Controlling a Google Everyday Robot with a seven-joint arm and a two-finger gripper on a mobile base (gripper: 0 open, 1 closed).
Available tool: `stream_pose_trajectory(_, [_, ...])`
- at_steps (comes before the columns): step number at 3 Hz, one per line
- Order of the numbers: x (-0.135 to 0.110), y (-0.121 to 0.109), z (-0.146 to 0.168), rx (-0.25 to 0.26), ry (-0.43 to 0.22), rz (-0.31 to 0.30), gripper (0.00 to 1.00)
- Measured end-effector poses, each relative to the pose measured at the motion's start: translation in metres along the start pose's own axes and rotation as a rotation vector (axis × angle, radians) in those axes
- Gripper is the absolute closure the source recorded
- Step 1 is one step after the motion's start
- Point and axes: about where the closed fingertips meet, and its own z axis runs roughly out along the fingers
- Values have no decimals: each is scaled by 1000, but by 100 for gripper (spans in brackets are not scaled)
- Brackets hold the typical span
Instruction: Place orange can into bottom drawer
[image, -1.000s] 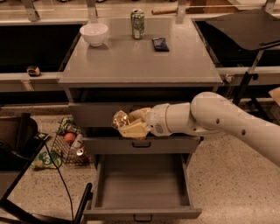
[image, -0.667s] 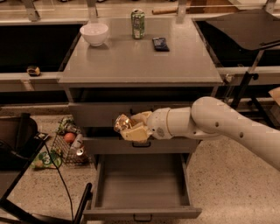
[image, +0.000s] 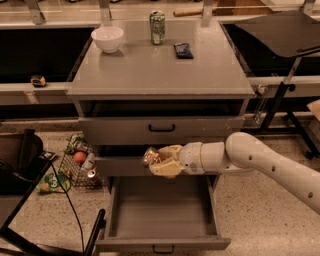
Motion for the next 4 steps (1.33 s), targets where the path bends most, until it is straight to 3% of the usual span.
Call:
stream_pose_trajectory(1, [5, -2, 5, -10, 4, 7, 100])
stream_pose_trajectory(2, [39, -15, 19, -56, 27, -13, 100])
stream_pose_trajectory(4, [139, -37, 49, -150, 29, 5, 100])
